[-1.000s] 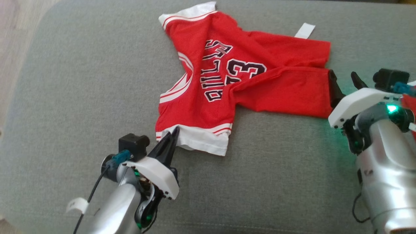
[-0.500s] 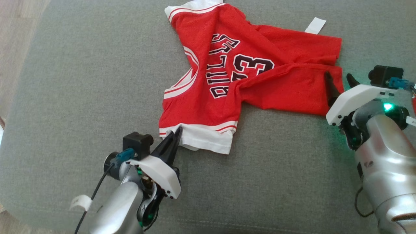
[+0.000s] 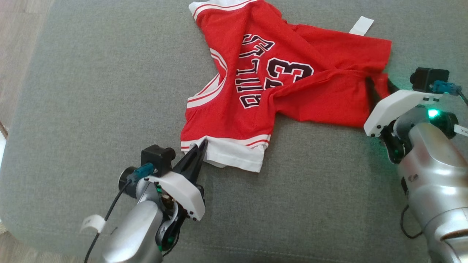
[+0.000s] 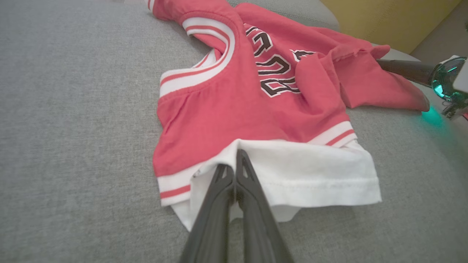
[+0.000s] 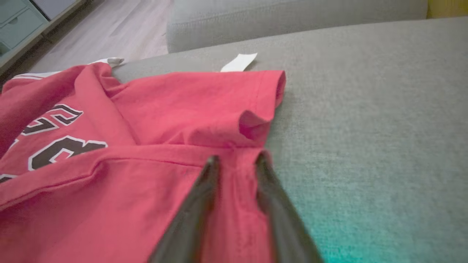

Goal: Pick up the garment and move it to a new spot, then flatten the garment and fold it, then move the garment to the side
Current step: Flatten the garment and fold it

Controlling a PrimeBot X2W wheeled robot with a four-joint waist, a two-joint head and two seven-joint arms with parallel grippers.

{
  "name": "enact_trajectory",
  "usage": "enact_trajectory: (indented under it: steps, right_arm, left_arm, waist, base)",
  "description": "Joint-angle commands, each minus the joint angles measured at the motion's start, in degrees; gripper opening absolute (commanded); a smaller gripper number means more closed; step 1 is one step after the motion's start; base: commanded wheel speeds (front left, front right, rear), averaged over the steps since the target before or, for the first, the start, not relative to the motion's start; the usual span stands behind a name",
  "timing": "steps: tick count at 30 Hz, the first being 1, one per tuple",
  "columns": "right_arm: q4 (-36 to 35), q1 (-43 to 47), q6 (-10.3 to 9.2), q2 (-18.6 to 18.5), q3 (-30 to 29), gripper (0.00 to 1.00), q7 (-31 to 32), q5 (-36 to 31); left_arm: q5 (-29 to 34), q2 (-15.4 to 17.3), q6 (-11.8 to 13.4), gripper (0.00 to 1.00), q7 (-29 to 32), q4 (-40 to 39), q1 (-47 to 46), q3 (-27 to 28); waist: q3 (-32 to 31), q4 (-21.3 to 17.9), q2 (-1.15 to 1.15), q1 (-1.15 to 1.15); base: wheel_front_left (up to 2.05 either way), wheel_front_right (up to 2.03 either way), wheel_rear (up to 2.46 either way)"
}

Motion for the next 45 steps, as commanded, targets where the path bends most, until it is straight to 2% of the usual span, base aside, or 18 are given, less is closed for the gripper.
enact_trajectory:
  steps: [1,10,16,22,28,36,40,45]
  right_arm:
    - [-1.18,-2.05,-0.05,-0.33,2.0,0.0,-1.57,0.76]
    - [-0.71,-1.42,-0.05,-1.03,6.09,0.0,-5.9,2.79]
    - [-4.83,1.02,-0.05,-1.61,9.84,0.0,-9.61,5.58]
    - [-15.2,3.48,-0.05,-5.38,14.53,0.0,-12.34,7.75]
    - [-27.17,4.09,-0.05,-10.82,14.92,0.0,-13.1,6.87]
    - [-41.06,6.01,-0.05,-14.7,12.3,0.0,-13.01,2.18]
    - [-48.8,8.28,-0.05,-15.74,10.53,0.0,-10.88,1.39]
    - [-59.63,12.28,-0.05,-16.24,4.49,0.0,-5.83,-0.91]
  left_arm:
    - [-0.26,0.49,-0.24,0.0,-0.77,-1.2,-2.16,1.58]
    - [-1.01,1.19,0.11,0.0,-1.29,0.09,-1.78,1.94]
    - [-2.39,3.03,0.54,0.0,-1.96,-0.59,-1.16,3.87]
    - [-4.49,7.53,1.25,0.0,-1.8,-4.79,-1.95,8.19]
    - [-6.52,13.01,1.95,0.0,0.06,-12.51,-5.77,13.44]
    - [-7.59,18.58,4.95,0.0,1.99,-24.16,-10.8,20.04]
    - [-7.56,20.81,6.88,0.0,3.29,-30.71,-11.11,22.51]
    - [-7.71,24.36,8.77,0.0,7.2,-39.71,-9.22,24.87]
  waist:
    - [-0.06,0.0,0.0,0.0]
    - [-2.27,-1.22,0.0,0.0]
    - [-5.71,-3.42,0.0,0.0]
    - [-9.33,-6.73,0.0,0.0]
    - [-11.84,-9.44,0.0,0.0]
    - [-15.38,-12.16,0.0,0.0]
    - [-16.68,-13.05,0.0,0.0]
    - [-17.0,-13.68,0.0,0.0]
  base:
    - [0.0,0.0,0.0]
    - [0.0,0.0,0.0]
    - [0.0,0.0,0.0]
    - [0.0,0.0,0.0]
    - [0.0,0.0,0.0]
    - [0.0,0.0,0.0]
    - [0.0,0.0,0.0]
    - [0.0,0.0,0.0]
